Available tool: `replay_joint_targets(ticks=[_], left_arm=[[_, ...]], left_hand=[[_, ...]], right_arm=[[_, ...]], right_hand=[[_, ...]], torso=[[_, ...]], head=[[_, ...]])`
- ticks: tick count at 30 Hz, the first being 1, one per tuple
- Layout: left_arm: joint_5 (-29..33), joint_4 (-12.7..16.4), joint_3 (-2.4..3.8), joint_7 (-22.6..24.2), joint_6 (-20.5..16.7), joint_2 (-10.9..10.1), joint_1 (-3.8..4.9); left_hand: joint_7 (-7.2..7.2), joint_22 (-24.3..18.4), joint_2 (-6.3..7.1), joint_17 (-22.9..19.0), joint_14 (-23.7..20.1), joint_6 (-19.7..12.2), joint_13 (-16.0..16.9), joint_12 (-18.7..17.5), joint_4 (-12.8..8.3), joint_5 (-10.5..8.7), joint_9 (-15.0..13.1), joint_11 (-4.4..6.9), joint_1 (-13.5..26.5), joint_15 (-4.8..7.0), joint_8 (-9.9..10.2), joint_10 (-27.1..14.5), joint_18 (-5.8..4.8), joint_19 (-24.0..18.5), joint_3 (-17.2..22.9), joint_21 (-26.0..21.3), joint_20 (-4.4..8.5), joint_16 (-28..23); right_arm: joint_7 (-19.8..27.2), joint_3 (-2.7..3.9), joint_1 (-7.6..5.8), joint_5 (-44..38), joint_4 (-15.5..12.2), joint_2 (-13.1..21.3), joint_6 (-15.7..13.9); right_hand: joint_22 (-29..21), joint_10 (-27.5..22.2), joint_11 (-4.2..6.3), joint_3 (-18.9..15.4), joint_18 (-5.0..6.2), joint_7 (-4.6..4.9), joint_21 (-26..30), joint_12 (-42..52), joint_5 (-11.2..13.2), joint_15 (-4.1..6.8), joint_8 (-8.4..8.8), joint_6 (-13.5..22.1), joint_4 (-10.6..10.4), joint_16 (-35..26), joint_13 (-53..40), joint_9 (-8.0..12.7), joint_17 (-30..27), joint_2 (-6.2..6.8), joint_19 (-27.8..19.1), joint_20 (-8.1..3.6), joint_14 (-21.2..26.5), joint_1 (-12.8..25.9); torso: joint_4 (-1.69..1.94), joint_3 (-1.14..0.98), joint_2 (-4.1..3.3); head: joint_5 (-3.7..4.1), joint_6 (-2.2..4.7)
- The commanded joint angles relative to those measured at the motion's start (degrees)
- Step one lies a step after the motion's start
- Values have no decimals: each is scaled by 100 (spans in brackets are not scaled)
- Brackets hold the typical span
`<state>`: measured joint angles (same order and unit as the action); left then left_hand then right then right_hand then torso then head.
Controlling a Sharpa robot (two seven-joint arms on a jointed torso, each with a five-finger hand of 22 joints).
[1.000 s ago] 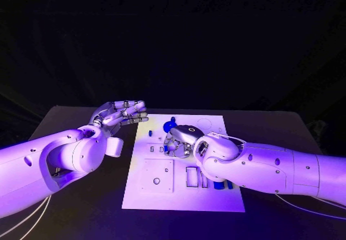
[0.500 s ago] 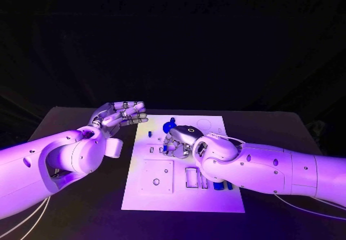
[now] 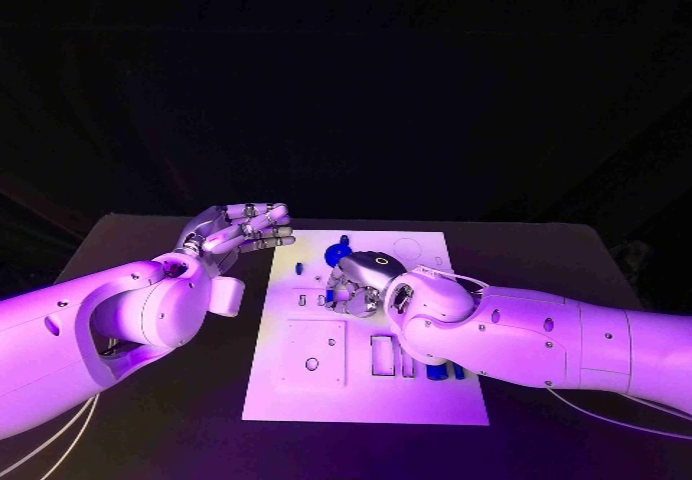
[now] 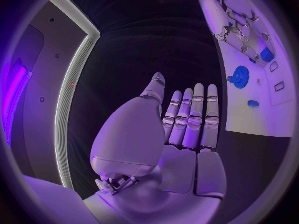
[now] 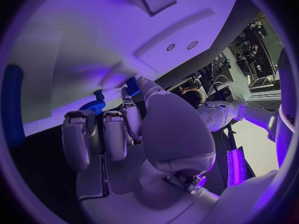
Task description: Assemble the parts on the task board
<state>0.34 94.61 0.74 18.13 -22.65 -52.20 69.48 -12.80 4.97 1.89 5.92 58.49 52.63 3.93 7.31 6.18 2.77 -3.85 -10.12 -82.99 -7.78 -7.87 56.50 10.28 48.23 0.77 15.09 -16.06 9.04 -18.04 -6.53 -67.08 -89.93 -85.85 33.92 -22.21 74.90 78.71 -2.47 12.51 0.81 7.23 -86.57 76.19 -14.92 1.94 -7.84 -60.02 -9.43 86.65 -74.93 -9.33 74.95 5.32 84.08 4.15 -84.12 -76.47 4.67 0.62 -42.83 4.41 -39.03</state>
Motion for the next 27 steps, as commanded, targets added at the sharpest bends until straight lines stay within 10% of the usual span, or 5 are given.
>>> replay_joint_targets(ticks=[1,18,27], left_arm=[[-21,17,4,28,53,5,4],[-46,15,4,7,88,-6,4],[-453,-93,3,-341,207,12,4]], left_hand=[[0,-5,-42,6,-4,-32,-5,-34,-43,17,2,-17,1,-38,23,-35,30,34,-5,-28,0,-33],[-1,-8,-36,6,-5,-35,-5,-40,-46,16,2,-19,5,-40,28,-35,29,35,-15,-30,0,-42],[69,41,-16,122,472,61,47,59,-11,21,-14,91,149,103,19,306,38,389,-162,151,127,111]], right_arm=[[-33,-3,7,-58,-19,-10,-28],[-31,-3,8,-56,-62,16,-342],[338,32,-27,163,-526,414,-892]], right_hand=[[1220,-48,-4,19,33,4,42,-49,45,-39,27,41,-18,-34,-49,8,849,49,307,42,-433,4],[1132,-424,-132,-246,72,129,190,-392,46,-153,172,413,-360,-63,288,86,813,461,211,157,-418,392],[1093,-559,-187,-666,90,187,265,-472,-82,-203,195,605,-586,-71,407,100,804,533,168,206,-413,236]], torso=[[3,1,-1],[0,-3,1],[-9,-10,14]], head=[[2,0],[9,12],[-6,33]])
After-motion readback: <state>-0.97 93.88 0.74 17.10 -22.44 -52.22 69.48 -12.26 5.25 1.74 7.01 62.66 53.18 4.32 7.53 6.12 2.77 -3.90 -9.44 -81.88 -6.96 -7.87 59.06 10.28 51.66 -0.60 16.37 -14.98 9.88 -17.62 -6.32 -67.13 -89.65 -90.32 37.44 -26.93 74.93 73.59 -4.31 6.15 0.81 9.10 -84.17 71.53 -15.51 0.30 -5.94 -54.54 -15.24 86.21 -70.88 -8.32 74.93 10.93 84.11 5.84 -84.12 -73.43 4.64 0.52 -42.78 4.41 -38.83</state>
